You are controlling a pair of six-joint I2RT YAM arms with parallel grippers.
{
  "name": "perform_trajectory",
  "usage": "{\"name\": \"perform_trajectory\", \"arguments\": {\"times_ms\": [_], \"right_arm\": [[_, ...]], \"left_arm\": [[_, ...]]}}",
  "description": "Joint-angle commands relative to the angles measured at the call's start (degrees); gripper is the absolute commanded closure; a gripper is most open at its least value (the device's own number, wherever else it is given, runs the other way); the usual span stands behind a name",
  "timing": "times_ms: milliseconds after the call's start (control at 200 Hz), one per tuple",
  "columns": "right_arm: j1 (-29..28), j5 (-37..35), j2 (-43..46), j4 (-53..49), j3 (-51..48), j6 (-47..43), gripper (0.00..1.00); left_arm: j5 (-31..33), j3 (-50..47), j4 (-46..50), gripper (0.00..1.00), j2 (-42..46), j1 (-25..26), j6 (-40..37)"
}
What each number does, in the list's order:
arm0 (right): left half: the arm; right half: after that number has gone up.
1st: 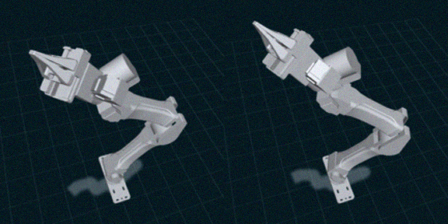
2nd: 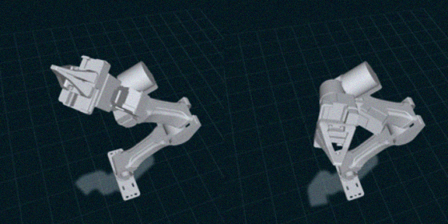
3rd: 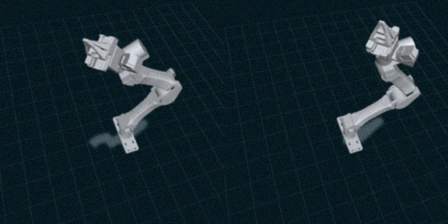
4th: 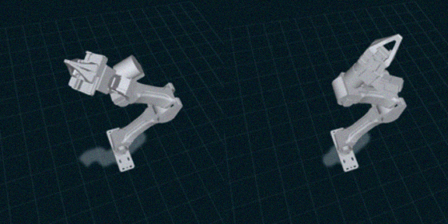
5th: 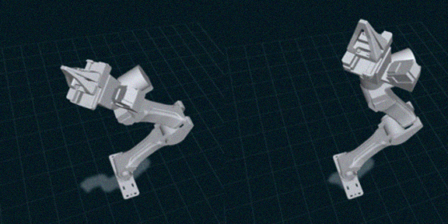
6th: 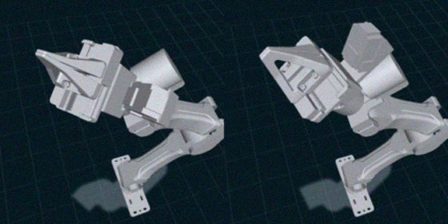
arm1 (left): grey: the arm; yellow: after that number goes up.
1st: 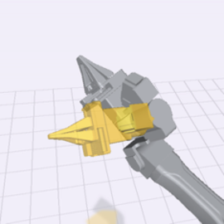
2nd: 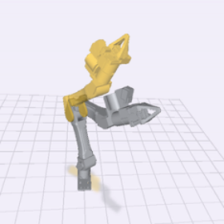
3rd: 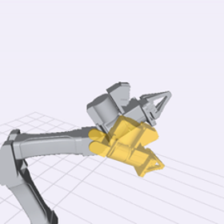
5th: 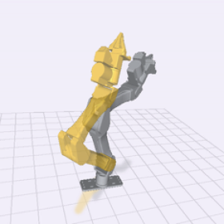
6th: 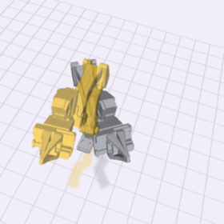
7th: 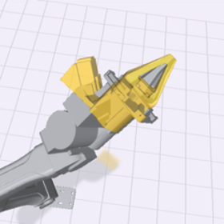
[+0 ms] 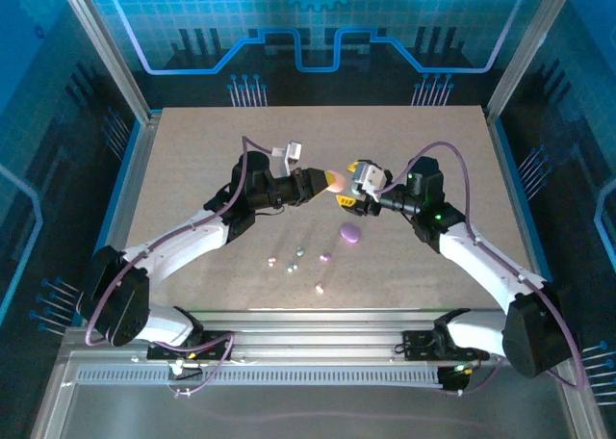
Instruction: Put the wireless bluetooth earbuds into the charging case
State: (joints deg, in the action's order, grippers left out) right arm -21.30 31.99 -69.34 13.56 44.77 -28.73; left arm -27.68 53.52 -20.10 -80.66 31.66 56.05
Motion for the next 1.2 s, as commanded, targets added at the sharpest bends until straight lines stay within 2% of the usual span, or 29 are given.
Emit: {"name": "perform_trajectory", "arguments": {"times_ms": [0,420,620,805,945,1056,1126,1196], "right_arm": [[0.6,4.0,0.0,3.8,1.1,0.3,0.34],[1.3,7.5,-1.3,2.5,3.2,1.6,0.49],[1.2,7.7,-1.3,2.6,3.5,2.4,0.48],[1.3,7.2,-1.8,2.2,3.6,2.3,0.54],[1.3,7.7,-2.3,0.2,4.2,2.3,0.54],[1.3,8.4,-2.2,-0.3,4.5,2.6,0.58],[1.3,9.0,-2.3,-1.3,4.9,2.6,0.6],[1.3,10.0,-2.3,-3.4,5.3,2.5,0.6]], "left_arm": [[-3.4,0.4,-3.2,0.75,1.0,-0.4,2.5],[-4.1,1.0,-3.3,0.74,0.6,-0.3,3.0],[-4.2,1.1,-3.0,0.74,0.7,-0.3,2.8],[-4.2,1.1,-2.8,0.74,0.6,-0.4,2.6],[-4.6,1.1,-3.3,0.72,0.8,-0.3,2.3],[-4.7,1.3,-3.2,0.67,0.8,-0.3,1.9],[-4.8,1.4,-3.1,0.58,0.9,-0.4,1.2],[-4.2,1.5,-1.5,0.43,1.6,-0.3,-1.0]]}}
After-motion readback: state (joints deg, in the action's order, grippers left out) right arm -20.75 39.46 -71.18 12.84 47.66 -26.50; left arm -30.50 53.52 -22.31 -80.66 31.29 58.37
